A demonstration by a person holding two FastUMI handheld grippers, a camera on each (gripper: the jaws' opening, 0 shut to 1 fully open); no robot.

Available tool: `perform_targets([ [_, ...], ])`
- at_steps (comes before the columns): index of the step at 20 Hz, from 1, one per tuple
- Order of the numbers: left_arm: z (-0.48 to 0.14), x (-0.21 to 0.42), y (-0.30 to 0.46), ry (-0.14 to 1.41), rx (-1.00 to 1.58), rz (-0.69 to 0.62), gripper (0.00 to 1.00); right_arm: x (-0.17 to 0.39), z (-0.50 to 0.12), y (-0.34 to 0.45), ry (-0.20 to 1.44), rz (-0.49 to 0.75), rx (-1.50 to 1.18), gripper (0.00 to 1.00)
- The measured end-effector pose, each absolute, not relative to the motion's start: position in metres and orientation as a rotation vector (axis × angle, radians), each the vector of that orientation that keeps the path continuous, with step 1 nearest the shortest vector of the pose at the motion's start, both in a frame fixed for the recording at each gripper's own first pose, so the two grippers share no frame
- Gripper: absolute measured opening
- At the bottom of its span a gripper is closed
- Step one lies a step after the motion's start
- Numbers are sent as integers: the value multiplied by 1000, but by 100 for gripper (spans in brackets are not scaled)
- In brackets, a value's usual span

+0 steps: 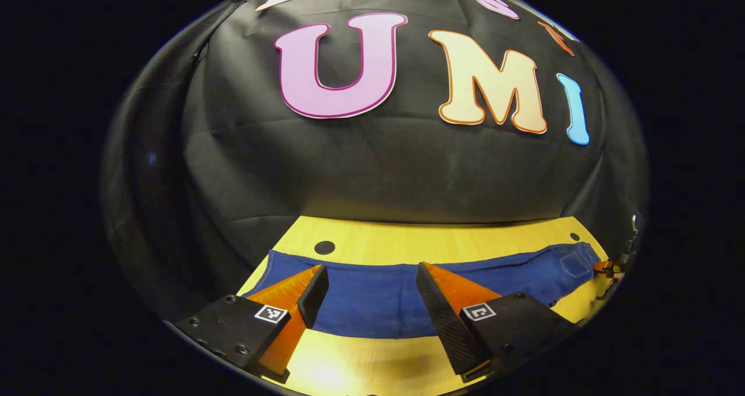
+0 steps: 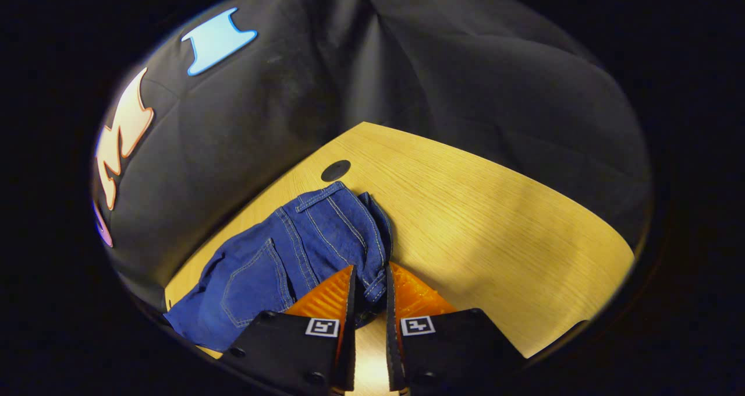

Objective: Grasp the waist and the cuffs of the jeans and fold them to make the two legs overlap; first hold the waist and fold one-third of the jeans toward the cuffs, then hold the cuffs and fold the remaining one-third in the same direction to finish folding.

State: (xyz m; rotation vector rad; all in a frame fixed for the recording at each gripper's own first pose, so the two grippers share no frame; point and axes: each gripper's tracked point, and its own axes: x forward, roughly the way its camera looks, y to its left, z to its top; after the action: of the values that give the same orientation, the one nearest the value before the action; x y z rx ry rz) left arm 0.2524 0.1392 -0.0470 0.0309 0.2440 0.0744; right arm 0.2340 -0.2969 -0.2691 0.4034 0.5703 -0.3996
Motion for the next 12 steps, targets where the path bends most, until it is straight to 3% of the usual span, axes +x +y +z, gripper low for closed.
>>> perform_targets([
  [5, -54, 257, 129, 247, 6, 54, 96, 237, -264, -296, 548, -400, 450, 8],
  [12, -62, 255, 143, 263, -26, 7, 93, 225, -208, -294, 455, -417, 309, 4],
])
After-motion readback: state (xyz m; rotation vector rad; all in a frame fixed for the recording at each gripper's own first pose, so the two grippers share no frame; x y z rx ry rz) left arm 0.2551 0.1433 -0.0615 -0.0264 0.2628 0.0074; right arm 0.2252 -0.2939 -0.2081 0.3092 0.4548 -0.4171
